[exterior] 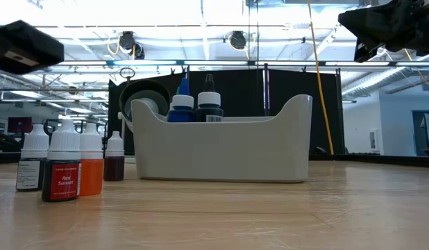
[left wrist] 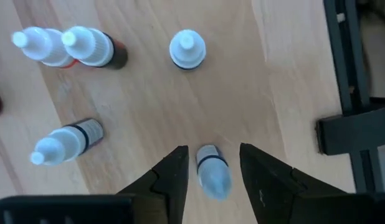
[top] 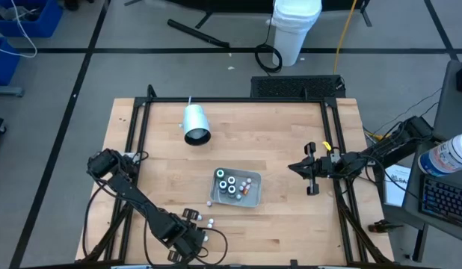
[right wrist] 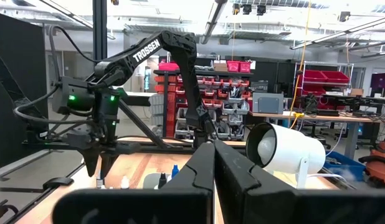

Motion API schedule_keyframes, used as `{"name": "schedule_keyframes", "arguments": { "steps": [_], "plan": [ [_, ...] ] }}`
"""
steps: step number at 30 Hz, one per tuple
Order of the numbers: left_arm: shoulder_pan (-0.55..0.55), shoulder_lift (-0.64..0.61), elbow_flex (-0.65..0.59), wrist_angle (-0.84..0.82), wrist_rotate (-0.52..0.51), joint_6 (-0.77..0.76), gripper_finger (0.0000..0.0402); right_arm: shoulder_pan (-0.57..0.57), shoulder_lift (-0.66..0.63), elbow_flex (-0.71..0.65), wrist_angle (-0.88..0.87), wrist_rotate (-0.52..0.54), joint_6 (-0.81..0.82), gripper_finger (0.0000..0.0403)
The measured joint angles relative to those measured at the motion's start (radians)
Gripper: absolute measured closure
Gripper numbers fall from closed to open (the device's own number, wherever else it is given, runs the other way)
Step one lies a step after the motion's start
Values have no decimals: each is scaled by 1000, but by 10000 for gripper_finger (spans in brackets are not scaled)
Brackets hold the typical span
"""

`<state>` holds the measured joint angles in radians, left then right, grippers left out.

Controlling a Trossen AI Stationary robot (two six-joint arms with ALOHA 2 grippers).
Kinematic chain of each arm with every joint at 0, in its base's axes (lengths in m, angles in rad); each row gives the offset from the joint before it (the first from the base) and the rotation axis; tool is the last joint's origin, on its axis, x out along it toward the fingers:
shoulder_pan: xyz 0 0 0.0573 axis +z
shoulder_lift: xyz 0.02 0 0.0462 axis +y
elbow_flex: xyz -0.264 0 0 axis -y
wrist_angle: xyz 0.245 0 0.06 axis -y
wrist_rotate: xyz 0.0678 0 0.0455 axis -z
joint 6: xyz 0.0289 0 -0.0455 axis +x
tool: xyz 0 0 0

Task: Pick & Place food coloring
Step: Put the black food coloring bottle into the gray bin

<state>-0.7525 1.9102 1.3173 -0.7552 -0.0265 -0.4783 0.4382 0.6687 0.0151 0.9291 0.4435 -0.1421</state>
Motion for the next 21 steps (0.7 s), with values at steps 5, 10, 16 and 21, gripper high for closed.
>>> {"name": "schedule_keyframes", "arguments": {
  "steps": [5, 10, 16, 21],
  "plan": [
    [0, 0, -26, 0, 7, -5, 259, 0, 0, 0, -1, 0, 0, 403],
    [0, 1, -29, 1, 8, -21, 259, 0, 0, 0, -1, 0, 0, 403],
    [0, 1, -29, 0, 7, -20, 263, 0, 0, 0, -1, 0, 0, 403],
    [-1, 1, -29, 0, 4, 18, 297, 0, 0, 0, -2, 0, 0, 403]
  ]
}}
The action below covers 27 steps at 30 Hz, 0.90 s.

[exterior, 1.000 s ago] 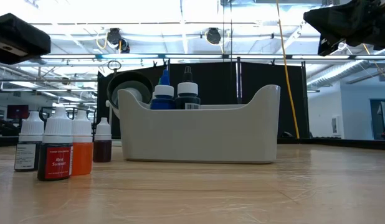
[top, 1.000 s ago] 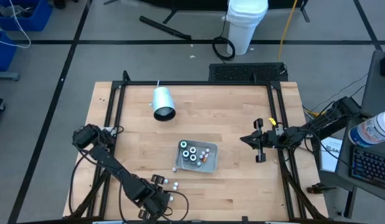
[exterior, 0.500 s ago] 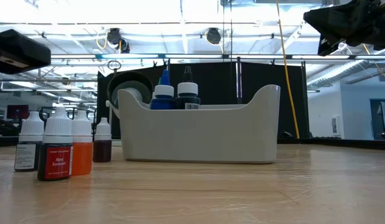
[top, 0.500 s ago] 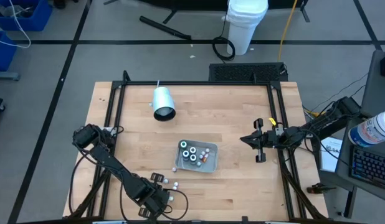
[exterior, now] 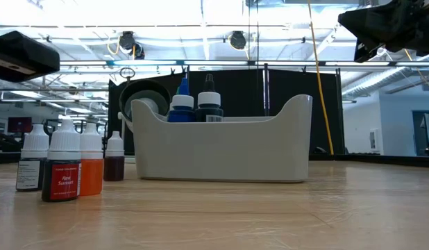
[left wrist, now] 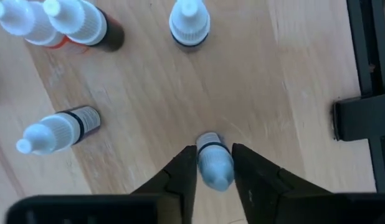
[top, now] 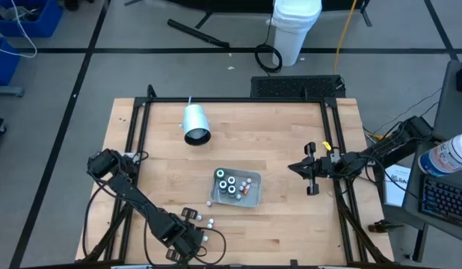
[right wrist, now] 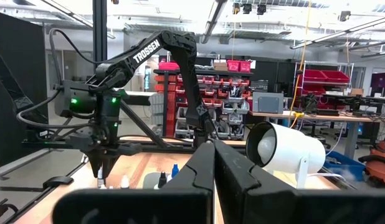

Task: Pick & Place food coloring
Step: Put the black food coloring bottle into the gray bin

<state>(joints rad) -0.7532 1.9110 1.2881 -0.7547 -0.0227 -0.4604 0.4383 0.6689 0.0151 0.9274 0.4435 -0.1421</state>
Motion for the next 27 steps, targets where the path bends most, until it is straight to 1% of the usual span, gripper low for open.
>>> {"name": "schedule_keyframes", "arguments": {
  "steps": [4, 10, 13, 17, 19, 23, 27],
  "plan": [
    [0, 0, 0, 2, 25, 31, 333, 0, 0, 0, -5, 0, 0, 403],
    [-2, 1, 13, -7, 52, 37, 334, 0, 0, 0, -5, 0, 0, 403],
    [-2, 1, 48, -31, 52, 41, 327, 0, 0, 0, -5, 0, 3, 403],
    [-2, 1, 135, -149, 42, 75, 320, 0, 0, 0, -5, 0, 10, 403],
    [-2, 1, 190, -226, 11, 114, 325, 0, 0, 0, -6, 0, 10, 403],
    [0, 1, 320, -415, -55, 197, 333, 0, 0, 0, -6, 0, 9, 403],
    [21, 1, 453, -551, -71, 265, 327, 0, 0, 0, -6, 0, 9, 403]
  ]
}}
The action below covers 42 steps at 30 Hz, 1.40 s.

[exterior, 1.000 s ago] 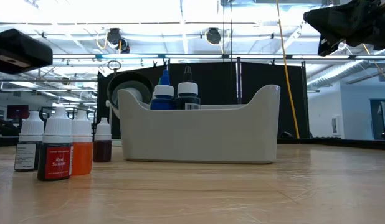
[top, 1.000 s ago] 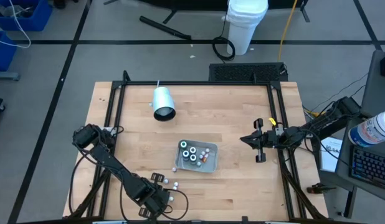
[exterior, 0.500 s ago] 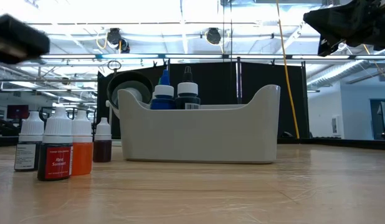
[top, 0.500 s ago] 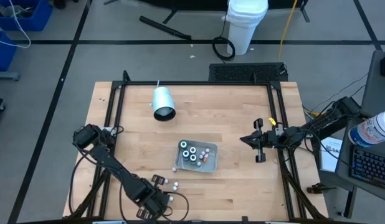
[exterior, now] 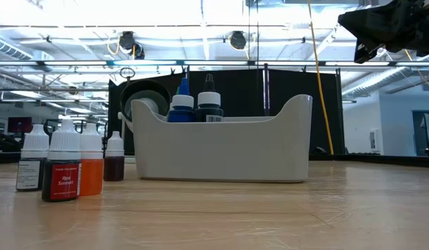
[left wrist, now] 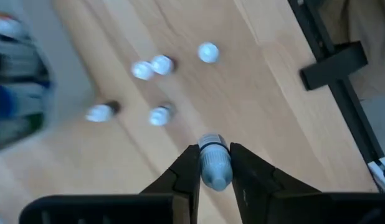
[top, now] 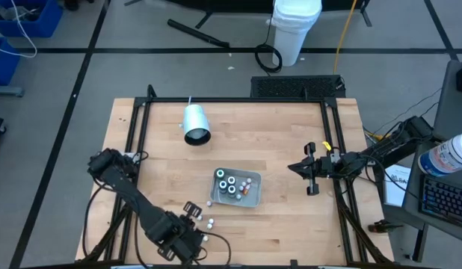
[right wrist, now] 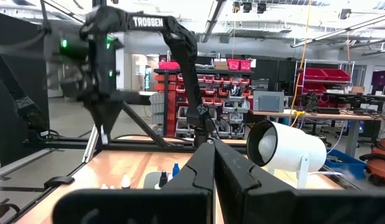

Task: Pick & Place food coloring
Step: Put the black food coloring bottle into the gray bin

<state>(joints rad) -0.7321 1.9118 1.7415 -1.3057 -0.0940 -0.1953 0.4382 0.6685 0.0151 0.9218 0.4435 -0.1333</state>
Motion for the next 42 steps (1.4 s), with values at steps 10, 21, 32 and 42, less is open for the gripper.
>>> {"name": "schedule_keyframes", "arguments": {
  "steps": [10, 21, 32, 42],
  "plan": [
    [96, -35, 258, -134, -39, 224, 329, 0, 0, 0, 0, 0, -2, 403],
    [326, -200, 272, -104, -49, 308, 333, 0, 0, 0, -12, 0, -10, 403],
    [465, -138, 167, 96, -16, 378, 330, 0, 0, 0, -37, 0, -39, 403],
    [518, 41, 167, 272, 26, 559, 329, 0, 0, 0, -37, 2, -40, 403]
  ]
}}
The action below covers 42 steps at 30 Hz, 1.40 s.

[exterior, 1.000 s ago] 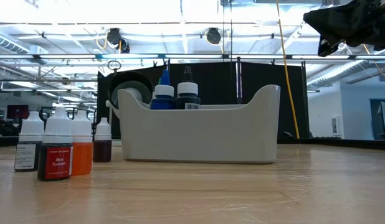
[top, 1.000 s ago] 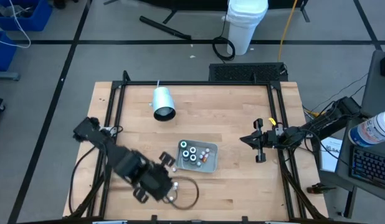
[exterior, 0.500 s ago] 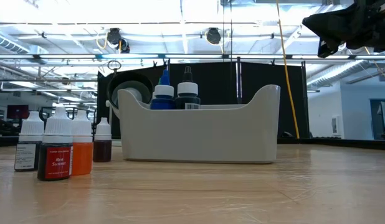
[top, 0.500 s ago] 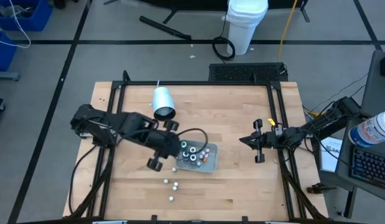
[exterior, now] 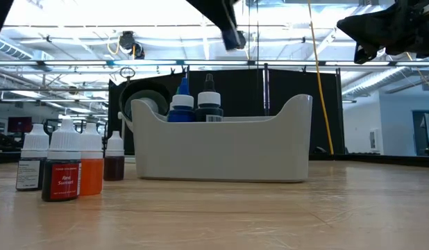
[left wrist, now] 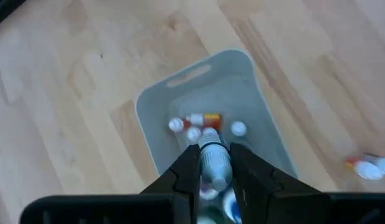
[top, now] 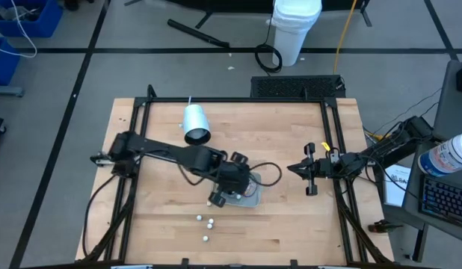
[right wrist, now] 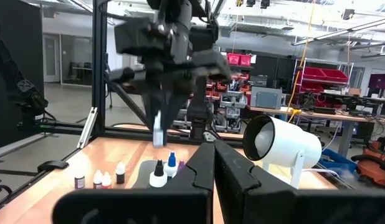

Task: Pick & Place food coloring
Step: Put the black food coloring bottle into the gray bin

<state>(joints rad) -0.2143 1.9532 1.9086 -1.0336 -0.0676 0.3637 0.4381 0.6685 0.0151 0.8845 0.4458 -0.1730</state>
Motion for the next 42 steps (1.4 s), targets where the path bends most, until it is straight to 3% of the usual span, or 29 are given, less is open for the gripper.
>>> {"name": "schedule_keyframes", "arguments": {
  "steps": [15, 25, 42],
  "plan": [
    [51, 264, 333, -47, 88, 122, 326, 0, 0, 0, -1, 2, -23, 403],
    [69, 288, 273, 4, 97, 160, 326, 0, 0, 0, 1, 2, -34, 403],
    [96, 288, 64, 132, 121, 162, 325, 0, 0, 0, 21, 2, -83, 403]
  ]
}}
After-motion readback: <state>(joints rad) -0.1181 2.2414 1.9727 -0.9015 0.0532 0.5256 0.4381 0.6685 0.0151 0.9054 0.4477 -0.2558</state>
